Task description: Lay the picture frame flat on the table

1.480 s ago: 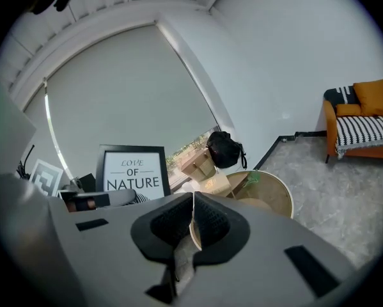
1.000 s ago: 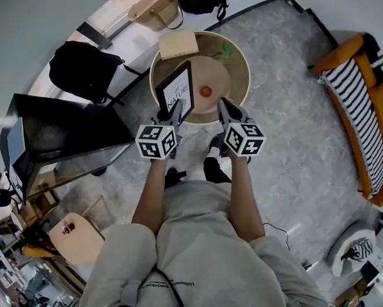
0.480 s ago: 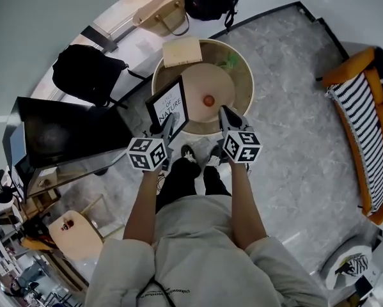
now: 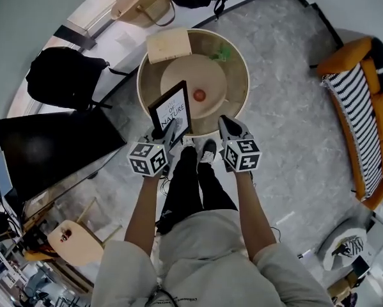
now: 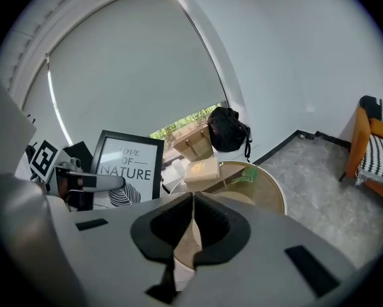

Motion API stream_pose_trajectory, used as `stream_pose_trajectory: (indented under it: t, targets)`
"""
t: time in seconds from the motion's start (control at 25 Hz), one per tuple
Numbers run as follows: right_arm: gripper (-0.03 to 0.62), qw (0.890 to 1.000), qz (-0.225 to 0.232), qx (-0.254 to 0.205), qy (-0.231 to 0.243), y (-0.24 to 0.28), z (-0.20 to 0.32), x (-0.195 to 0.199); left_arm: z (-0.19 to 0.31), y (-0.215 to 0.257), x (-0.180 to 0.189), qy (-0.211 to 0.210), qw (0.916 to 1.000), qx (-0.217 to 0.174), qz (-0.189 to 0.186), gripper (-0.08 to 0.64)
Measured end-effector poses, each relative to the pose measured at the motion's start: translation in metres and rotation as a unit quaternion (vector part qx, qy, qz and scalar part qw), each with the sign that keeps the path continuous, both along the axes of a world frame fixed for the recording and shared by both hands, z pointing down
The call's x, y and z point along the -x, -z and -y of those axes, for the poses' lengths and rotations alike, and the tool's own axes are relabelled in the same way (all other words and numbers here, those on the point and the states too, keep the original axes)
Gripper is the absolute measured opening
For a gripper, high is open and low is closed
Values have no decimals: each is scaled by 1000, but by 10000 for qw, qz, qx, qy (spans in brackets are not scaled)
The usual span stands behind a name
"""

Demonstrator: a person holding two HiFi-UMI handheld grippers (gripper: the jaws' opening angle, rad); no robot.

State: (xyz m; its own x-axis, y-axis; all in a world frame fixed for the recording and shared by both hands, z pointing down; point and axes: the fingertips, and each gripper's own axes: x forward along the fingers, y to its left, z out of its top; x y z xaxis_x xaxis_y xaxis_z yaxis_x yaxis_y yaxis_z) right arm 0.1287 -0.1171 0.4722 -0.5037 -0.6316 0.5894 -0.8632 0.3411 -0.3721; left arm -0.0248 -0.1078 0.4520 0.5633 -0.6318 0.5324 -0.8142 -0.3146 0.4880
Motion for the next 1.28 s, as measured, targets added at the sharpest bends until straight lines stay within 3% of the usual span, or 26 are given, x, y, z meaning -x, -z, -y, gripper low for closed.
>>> stream_pose_trajectory:
  t: [0.16, 0.48, 0.8, 1.28]
  targets:
    - [35, 9998, 4, 131, 138, -22, 4, 3, 14, -25, -3, 59, 9990, 76, -428, 28]
    - [35, 9977, 364, 546, -192, -87, 18, 6, 20, -95, -6, -17, 9982, 324, -504, 28]
    - [35, 9974, 435, 571, 84, -134, 20, 39, 6, -149, -4, -130, 9962, 670, -534, 26]
    - [37, 9935, 419, 828, 664, -201, 6, 54, 9, -207, -3, -149, 9899, 1021, -972, 28]
